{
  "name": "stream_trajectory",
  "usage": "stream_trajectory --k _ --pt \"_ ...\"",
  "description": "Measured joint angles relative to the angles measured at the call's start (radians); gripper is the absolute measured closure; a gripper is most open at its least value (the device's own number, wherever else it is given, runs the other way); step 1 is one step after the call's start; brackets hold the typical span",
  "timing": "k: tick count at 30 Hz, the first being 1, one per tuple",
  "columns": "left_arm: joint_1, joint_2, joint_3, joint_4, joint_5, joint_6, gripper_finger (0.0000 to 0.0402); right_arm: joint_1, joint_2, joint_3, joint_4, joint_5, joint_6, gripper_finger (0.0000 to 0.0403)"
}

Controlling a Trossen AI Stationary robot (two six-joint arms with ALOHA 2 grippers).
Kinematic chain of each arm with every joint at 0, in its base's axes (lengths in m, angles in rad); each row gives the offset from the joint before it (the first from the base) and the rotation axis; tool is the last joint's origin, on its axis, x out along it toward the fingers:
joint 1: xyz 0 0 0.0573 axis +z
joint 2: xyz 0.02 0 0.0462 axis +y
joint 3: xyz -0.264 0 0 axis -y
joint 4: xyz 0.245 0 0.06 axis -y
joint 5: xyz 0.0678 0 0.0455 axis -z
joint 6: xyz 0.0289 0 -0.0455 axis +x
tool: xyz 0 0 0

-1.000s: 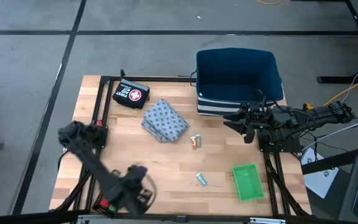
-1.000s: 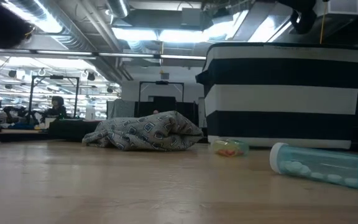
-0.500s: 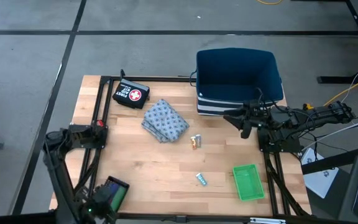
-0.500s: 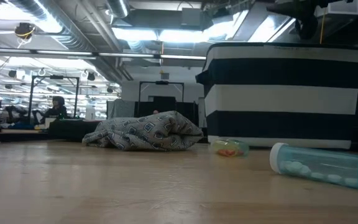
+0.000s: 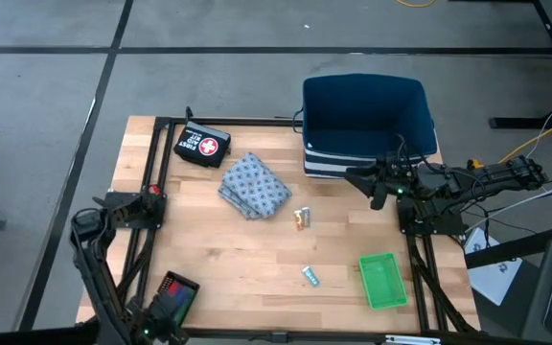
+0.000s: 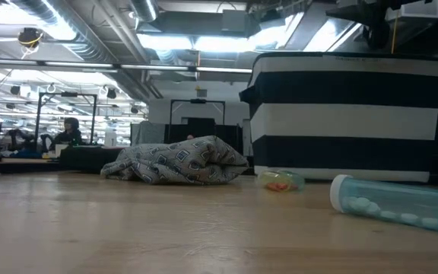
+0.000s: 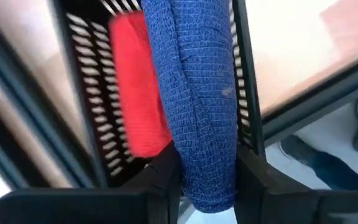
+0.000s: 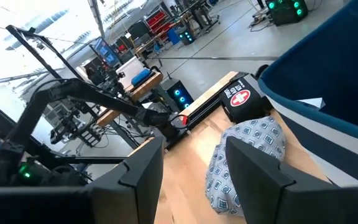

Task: Pick & place medical supplies in basket/bin
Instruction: Put the blue bandage into the black bin, then put the top blue pill bottle into the green bin

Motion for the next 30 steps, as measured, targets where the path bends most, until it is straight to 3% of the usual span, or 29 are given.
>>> stream_trajectory --k 22,30 --pt "0.015 -0.04 -0.036 -0.031 0.058 -0.013 0.0194 0.0 0.001 0.0 0.001 -0.01 0.0 0.0227" --pt "0.092 -0.149 -0.036 -0.14 -0.047 0.03 0.0192 0.001 0.002 0.0 0.047 -0.134 0.028 0.0227"
